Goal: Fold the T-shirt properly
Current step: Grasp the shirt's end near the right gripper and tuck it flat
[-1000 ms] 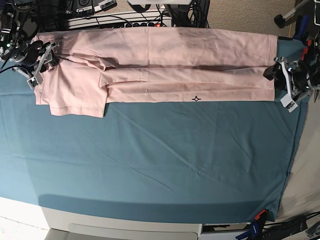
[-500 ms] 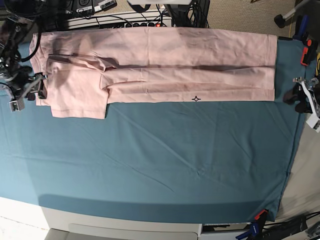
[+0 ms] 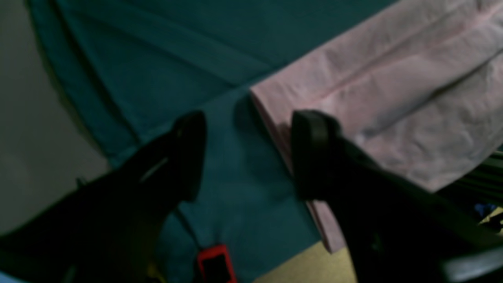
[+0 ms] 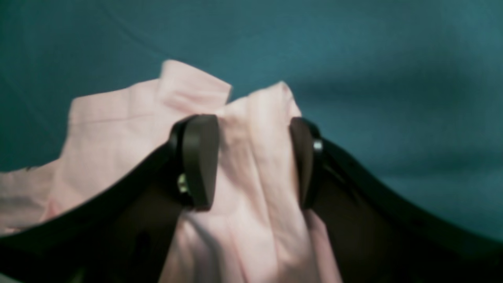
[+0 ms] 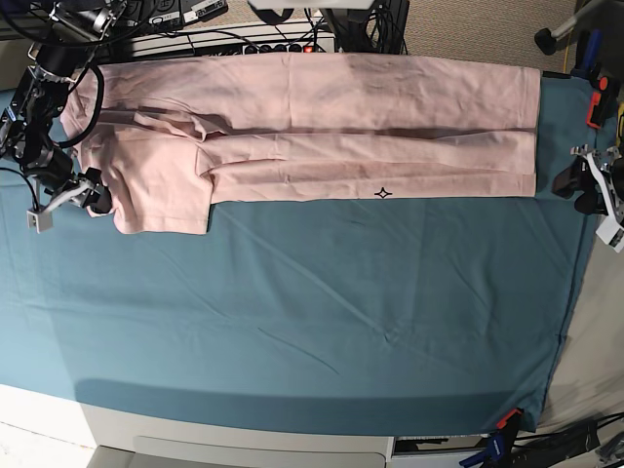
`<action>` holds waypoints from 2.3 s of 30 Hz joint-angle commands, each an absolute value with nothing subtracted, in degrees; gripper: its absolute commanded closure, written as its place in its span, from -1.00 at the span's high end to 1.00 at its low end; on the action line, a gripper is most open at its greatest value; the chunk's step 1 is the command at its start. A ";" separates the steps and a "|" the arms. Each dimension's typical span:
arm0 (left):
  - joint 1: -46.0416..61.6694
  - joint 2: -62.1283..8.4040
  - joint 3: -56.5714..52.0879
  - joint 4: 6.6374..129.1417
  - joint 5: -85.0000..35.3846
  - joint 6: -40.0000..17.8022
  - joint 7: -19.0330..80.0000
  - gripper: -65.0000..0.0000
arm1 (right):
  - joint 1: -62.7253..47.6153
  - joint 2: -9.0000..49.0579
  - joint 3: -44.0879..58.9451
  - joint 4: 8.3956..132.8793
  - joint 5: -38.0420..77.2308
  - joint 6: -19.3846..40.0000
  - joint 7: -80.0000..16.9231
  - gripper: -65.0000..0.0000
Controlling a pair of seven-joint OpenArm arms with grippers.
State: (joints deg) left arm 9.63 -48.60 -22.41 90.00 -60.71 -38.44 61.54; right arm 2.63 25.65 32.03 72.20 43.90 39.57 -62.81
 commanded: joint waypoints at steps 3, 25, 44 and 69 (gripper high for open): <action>8.91 -50.15 -23.05 90.65 -61.76 -38.39 60.64 0.08 | 3.64 27.31 32.32 79.40 43.48 39.40 -63.20 -0.10; 8.91 -50.15 -23.05 90.65 -61.76 -38.39 61.04 0.08 | 3.95 27.14 32.32 69.73 46.11 35.05 -62.74 -0.10; 8.93 -49.54 -23.05 90.65 -61.71 -38.37 61.12 0.08 | 3.95 27.16 32.32 70.83 53.52 38.89 -68.07 -0.10; 9.67 -48.62 -23.05 90.65 -61.73 -38.39 61.10 0.08 | 3.36 23.20 32.36 75.53 47.11 38.52 -65.47 -0.10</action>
State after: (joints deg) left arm 10.17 -47.11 -22.41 90.00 -60.73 -38.44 61.76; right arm 2.39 21.87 32.03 74.65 46.33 38.59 -66.61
